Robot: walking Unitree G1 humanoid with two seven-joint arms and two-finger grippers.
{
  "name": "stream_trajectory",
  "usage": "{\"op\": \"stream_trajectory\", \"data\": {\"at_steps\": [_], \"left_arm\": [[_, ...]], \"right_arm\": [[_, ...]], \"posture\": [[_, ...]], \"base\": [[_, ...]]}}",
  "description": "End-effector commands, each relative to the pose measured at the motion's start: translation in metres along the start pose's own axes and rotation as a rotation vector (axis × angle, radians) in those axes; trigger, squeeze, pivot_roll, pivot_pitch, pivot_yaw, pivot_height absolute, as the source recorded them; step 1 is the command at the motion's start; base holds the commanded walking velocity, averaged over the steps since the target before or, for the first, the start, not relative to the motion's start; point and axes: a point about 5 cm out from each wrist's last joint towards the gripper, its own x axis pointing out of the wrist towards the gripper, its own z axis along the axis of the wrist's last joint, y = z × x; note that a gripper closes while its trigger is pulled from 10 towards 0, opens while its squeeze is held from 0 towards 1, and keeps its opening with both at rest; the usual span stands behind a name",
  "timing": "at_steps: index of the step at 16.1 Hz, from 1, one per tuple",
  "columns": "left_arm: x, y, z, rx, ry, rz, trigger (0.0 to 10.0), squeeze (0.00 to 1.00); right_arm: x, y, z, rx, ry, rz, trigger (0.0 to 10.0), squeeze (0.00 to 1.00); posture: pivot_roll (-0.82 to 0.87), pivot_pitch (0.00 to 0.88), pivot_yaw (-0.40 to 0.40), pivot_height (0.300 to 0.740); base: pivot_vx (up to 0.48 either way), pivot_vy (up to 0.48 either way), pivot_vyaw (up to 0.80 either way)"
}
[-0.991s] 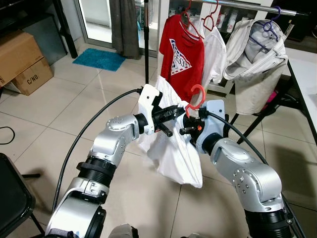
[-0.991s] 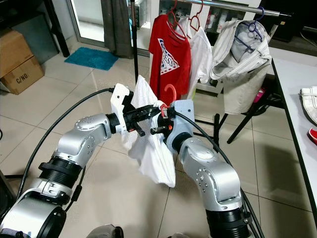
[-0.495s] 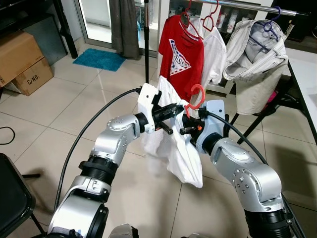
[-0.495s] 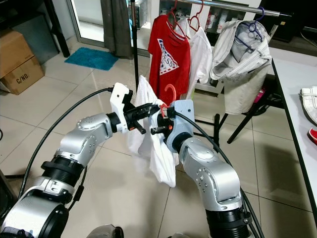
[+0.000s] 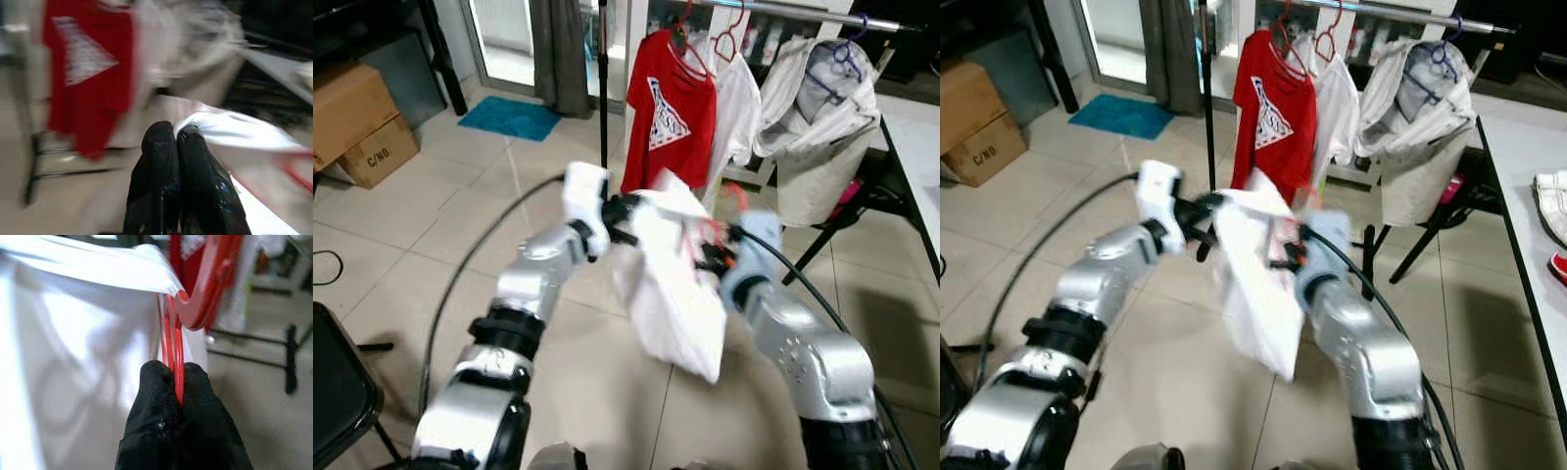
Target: Hang hanger
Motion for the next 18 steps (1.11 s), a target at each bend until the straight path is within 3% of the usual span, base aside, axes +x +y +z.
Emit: {"op": "stream_trajectory", "data": {"at_steps": [1, 2, 5, 7, 9, 11, 13, 14, 16, 18], "left_arm": [[-0.001, 0.015, 0.011, 0.012, -0.037, 0.117, 0.0, 0.00], [-0.004, 0.024, 0.013, 0.008, -0.041, 0.178, 0.0, 0.00], [-0.006, 0.030, 0.013, 0.013, -0.050, 0.227, 0.0, 0.00], [-0.010, 0.042, 0.010, 0.010, -0.053, 0.340, 0.0, 0.00], [-0.016, 0.053, 0.004, 0.017, -0.018, 0.434, 0.0, 0.00], [-0.016, 0.048, -0.003, 0.011, 0.012, 0.392, 0.0, 0.00], [-0.008, 0.030, -0.008, 0.022, 0.029, 0.274, 0.0, 0.00], [-0.005, 0.019, -0.011, 0.018, 0.035, 0.226, 0.0, 0.00], [0.000, 0.006, -0.014, 0.006, 0.038, 0.180, 0.0, 0.00], [0.002, 0.002, -0.012, 0.003, 0.032, 0.177, 0.0, 0.00]], "right_arm": [[-0.002, -0.016, -0.001, 0.014, 0.008, -0.090, 10.0, 0.00], [-0.004, -0.023, -0.005, 0.006, 0.023, -0.119, 10.0, 0.00], [-0.006, -0.028, -0.008, 0.007, 0.033, -0.141, 10.0, 0.00], [-0.007, -0.030, -0.010, 0.006, 0.037, -0.173, 10.0, 0.00], [-0.011, -0.045, -0.006, 0.062, -0.017, -0.317, 10.0, 0.00], [-0.013, -0.051, -0.004, 0.096, -0.036, -0.360, 10.0, 0.00], [-0.008, -0.028, -0.009, 0.021, 0.037, -0.156, 10.0, 0.00], [-0.009, -0.012, -0.013, -0.076, 0.081, -0.010, 10.0, 0.00], [-0.013, 0.005, -0.016, -0.185, 0.105, 0.132, 10.0, 0.00], [-0.017, 0.011, -0.013, -0.224, 0.096, 0.195, 10.0, 0.00]], "posture": [[-0.07, 0.025, -0.006, 0.740], [-0.07, 0.025, -0.006, 0.740], [-0.07, 0.022, -0.006, 0.740], [-0.06, 0.019, -0.011, 0.740], [-0.06, 0.018, -0.014, 0.740], [-0.06, 0.018, -0.014, 0.740], [-0.06, 0.016, -0.012, 0.740], [-0.06, 0.015, -0.010, 0.740], [-0.06, 0.011, -0.009, 0.740], [-0.06, 0.008, -0.008, 0.740]], "base": [[0.000, 0.000, 0.00], [0.000, 0.000, 0.00], [0.000, 0.000, 0.00], [0.000, 0.000, 0.00], [0.000, 0.000, 0.00], [0.000, 0.000, 0.00], [0.000, 0.000, 0.00], [0.000, 0.000, 0.00], [0.000, 0.000, 0.00], [0.000, 0.000, 0.00]]}}
